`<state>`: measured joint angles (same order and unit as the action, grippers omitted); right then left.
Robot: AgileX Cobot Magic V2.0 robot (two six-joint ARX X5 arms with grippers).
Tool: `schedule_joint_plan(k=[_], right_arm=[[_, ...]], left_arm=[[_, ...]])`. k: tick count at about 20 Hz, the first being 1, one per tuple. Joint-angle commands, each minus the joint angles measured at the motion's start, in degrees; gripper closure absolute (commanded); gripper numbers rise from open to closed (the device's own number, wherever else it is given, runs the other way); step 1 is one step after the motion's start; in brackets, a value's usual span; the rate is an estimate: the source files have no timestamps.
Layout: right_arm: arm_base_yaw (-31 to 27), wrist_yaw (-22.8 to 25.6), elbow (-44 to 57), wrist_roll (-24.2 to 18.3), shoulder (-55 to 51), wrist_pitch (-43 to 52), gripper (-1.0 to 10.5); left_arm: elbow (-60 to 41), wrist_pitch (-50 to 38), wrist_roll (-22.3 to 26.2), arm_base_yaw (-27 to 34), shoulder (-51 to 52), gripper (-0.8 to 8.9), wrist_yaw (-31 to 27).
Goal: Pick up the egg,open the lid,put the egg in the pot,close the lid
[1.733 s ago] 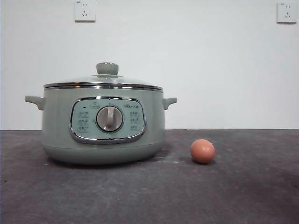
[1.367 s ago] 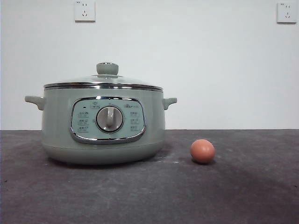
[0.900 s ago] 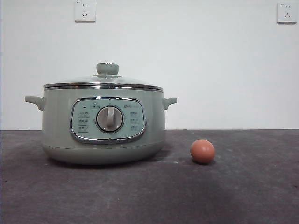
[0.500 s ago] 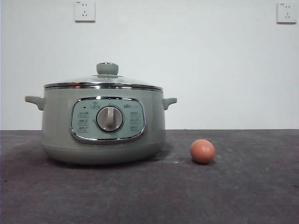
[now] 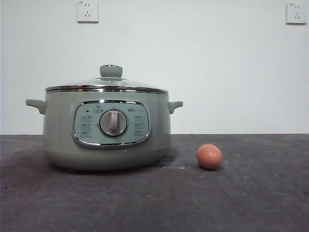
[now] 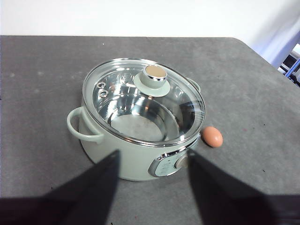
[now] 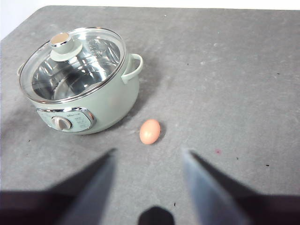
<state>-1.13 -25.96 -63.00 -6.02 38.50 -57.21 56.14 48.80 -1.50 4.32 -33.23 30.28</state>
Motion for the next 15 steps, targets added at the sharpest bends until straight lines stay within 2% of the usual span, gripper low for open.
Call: schedule_joint_plan(k=[1, 5, 8, 15], right_arm=[[0.0, -0.3, -0.2, -0.2, 0.0, 0.4, 2.8], [0.0, -0.3, -0.2, -0.2, 0.3, 0.3, 2.8], [0.0, -0.8, -0.2, -0.1, 1.0, 0.2, 2.9], [0.0, -1.8, -0.2, 0.0, 3.4, 0.2, 2.9]], left_arm=[[-0.1, -0.7, 0.5, -0.2, -0.5, 1.49, 0.7], [-0.1, -2.3, 0.5, -0.3, -2.1, 1.49, 3.4], [0.2, -4.4, 0.3, -1.4, -4.7, 1.49, 3.4], [8.0, -10.2, 0.9, -9.4, -19.5, 1.49, 2.2]])
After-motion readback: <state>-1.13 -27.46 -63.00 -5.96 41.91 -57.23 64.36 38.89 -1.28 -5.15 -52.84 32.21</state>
